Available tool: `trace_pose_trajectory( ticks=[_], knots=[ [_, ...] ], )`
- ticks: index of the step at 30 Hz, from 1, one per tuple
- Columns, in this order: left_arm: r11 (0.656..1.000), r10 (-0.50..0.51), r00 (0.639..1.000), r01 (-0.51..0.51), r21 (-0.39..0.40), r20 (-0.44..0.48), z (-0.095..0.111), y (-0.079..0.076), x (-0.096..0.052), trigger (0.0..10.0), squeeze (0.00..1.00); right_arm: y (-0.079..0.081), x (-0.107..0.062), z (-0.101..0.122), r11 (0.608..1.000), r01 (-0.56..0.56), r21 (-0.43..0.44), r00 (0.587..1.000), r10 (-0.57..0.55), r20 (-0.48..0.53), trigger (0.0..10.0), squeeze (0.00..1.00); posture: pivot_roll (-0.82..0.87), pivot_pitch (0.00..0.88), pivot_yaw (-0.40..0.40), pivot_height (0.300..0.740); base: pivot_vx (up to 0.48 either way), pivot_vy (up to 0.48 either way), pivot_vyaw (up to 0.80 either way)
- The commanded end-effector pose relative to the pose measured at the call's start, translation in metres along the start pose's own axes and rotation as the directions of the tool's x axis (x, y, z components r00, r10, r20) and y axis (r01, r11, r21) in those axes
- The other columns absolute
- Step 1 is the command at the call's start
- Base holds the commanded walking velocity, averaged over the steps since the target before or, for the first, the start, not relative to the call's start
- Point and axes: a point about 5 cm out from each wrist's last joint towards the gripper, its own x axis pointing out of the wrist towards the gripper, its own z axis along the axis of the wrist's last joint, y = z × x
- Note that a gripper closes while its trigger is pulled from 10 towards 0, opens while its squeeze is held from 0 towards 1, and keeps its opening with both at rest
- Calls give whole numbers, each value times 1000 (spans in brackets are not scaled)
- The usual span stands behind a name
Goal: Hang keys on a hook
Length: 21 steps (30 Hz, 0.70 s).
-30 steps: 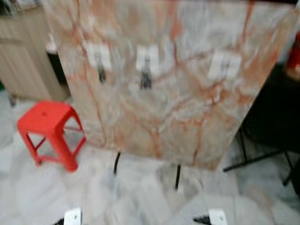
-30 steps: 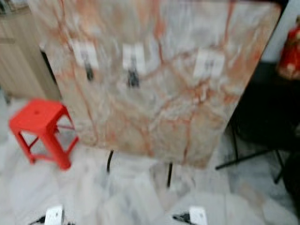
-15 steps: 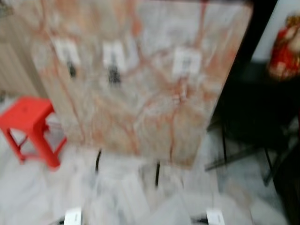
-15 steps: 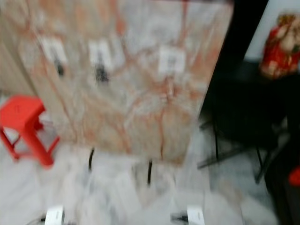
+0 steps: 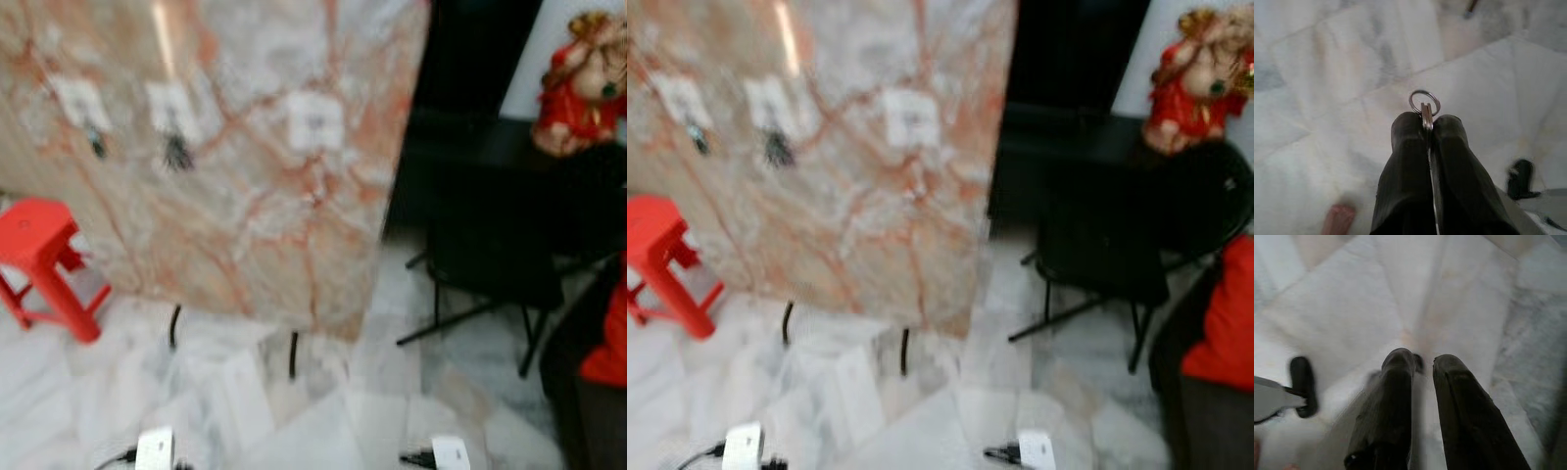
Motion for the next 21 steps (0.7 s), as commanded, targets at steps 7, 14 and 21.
trace_pose_trajectory(
  ticks=[7,14,21],
  knots=[
    [998,6,992,-14,62,128,29,12,1,10000,0,-1,0,5,1000,3,21,1000,-3,16,10000,0,-49,0,5,736,0,-53,0],
    [999,-4,950,-13,53,313,67,0,2,10000,0,-1,0,4,1000,1,18,1000,-2,14,10000,0,-45,0,4,736,0,0,0],
    [994,-42,763,-36,107,645,121,-20,-15,10000,0,-2,0,3,1000,-2,13,1000,2,16,10000,0,-36,0,-3,736,0,0,0]
  ],
)
